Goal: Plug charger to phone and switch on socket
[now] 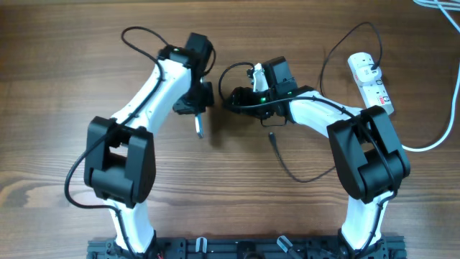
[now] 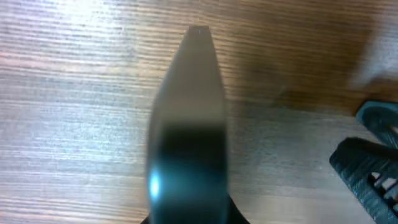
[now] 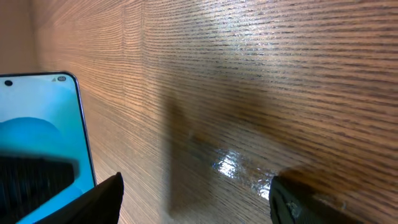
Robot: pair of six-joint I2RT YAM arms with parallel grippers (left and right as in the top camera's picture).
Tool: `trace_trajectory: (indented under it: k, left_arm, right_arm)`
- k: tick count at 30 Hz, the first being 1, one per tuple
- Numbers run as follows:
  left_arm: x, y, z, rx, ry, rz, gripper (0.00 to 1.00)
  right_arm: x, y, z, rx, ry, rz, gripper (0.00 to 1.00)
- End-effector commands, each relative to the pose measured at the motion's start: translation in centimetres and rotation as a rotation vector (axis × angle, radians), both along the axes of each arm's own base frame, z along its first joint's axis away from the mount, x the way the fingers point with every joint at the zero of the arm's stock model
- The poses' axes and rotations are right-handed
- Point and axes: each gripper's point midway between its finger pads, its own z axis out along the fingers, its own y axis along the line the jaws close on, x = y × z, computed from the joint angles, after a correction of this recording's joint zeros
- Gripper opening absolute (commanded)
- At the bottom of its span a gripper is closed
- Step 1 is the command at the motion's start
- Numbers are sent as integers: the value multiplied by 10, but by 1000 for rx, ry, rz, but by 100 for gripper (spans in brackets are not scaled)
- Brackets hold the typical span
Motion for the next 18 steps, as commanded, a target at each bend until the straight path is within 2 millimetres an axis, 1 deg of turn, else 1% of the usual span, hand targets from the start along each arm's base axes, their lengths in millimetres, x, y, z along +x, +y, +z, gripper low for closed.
trace_trajectory:
  k: [1, 5, 9, 12, 14, 15, 18]
  left_arm:
    - [4, -5, -16, 52, -5, -8, 4]
    - [3, -14, -27, 56, 4, -30, 4]
    - [1, -13, -30, 56, 9, 1, 4]
    - [-5, -10, -45, 59, 17, 15, 4]
    - [-4, -11, -46, 56, 8, 16, 4]
    - [-4, -11, -46, 56, 8, 16, 5]
    - [-4, -11, -46, 56, 8, 16, 13]
  right_arm:
    - [3, -12, -16, -82, -10, -31, 76]
    - [3, -12, -16, -83, -10, -31, 78]
    - [3, -12, -16, -83, -10, -31, 79]
    - [3, -12, -16, -83, -10, -31, 80]
    - [4, -13, -16, -89, -13, -35, 80]
    - [4, -13, -17, -92, -14, -37, 80]
    - [4, -13, -17, -91, -14, -37, 80]
